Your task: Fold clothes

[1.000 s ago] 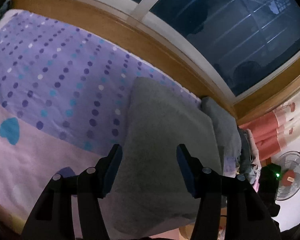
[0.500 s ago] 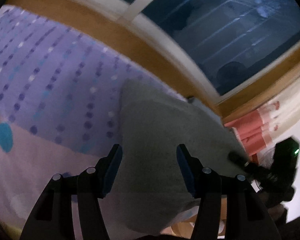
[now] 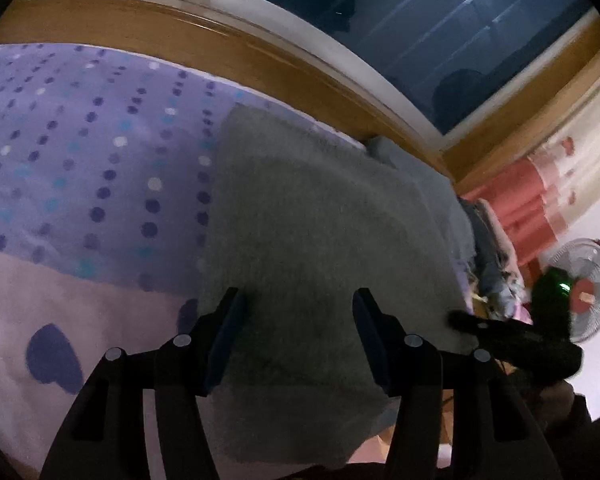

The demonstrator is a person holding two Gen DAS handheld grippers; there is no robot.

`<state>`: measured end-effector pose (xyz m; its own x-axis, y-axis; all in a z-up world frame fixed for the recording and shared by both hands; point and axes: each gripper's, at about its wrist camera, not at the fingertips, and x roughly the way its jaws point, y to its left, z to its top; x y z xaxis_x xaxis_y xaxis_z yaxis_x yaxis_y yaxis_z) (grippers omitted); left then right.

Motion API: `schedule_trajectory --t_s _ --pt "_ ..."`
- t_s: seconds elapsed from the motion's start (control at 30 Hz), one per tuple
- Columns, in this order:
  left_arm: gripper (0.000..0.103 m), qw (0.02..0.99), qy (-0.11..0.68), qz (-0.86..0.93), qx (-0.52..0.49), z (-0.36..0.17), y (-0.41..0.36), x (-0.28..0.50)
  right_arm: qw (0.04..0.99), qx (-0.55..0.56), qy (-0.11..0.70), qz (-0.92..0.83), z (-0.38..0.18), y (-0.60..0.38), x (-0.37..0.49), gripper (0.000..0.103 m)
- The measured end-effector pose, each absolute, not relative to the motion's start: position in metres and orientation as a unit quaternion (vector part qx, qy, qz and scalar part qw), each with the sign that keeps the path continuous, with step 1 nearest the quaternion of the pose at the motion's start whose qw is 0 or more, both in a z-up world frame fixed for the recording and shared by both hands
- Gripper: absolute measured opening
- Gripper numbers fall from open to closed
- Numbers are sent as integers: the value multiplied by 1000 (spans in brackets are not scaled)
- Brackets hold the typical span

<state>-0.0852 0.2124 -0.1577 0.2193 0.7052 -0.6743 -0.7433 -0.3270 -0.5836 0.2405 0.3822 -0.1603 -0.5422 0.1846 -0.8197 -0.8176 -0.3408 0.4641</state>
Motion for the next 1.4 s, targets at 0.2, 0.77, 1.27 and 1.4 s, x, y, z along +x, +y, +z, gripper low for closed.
schedule_trajectory --t_s 0.2,0.77,1.27,1.4 --pt "56 542 -3 658 -522 -157 205 -98 324 -277 419 802 -128 392 269 65" --pt "65 517 -70 564 -640 -214 233 -139 315 -467 221 796 -171 396 151 45" --pt "52 555 16 407 -725 -220 298 -116 328 -431 244 804 -184 394 150 49" --pt "29 562 -48 428 -706 -203 281 -108 331 -419 263 803 -184 397 153 50"
